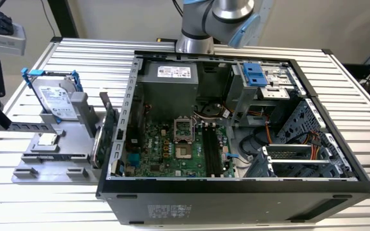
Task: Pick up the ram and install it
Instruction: 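Pick up the ram and move it above insertion slot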
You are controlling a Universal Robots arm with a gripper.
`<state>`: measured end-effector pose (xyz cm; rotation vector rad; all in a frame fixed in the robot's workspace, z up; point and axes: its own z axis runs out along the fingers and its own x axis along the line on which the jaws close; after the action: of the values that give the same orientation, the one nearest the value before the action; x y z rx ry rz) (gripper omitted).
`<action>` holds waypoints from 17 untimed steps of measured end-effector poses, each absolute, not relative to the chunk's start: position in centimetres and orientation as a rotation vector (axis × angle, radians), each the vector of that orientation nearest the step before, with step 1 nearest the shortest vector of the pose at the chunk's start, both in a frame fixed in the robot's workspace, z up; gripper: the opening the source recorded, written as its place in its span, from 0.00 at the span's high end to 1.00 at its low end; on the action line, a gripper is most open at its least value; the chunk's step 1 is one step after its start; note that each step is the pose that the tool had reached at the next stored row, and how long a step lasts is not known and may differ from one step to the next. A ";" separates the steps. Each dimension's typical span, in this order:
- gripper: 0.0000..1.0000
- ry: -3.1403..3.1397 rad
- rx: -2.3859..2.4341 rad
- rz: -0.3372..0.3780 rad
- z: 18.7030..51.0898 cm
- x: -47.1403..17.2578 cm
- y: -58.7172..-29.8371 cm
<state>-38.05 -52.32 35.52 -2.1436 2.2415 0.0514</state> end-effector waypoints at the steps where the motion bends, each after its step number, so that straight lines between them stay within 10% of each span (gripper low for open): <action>1: 1.00 2.242 -2.144 0.051 35.6 -38.1 -52.3; 17: 1.00 2.242 -2.143 0.051 37.7 -38.1 -52.3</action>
<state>-38.06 -52.32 37.71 -2.1434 2.2415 0.0514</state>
